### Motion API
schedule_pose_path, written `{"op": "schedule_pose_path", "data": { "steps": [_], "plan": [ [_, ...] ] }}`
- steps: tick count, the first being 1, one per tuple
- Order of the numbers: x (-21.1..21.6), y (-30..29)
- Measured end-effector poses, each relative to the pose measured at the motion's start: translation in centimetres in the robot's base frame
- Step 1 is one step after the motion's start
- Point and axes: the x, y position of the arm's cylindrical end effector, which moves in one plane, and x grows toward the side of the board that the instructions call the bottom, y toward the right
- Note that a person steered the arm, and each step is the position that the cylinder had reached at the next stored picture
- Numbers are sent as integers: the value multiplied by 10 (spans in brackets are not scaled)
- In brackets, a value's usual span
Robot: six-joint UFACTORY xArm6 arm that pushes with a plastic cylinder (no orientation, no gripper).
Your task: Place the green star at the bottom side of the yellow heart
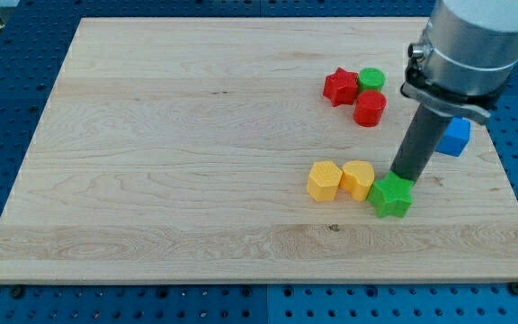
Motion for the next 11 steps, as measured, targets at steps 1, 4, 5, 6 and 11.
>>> {"op": "schedule_pose_path", "data": {
  "steps": [1, 4, 5, 6, 11],
  "plan": [
    [4, -10],
    [53, 22],
    [53, 5],
    [53, -19],
    [13, -2]
  ]
}}
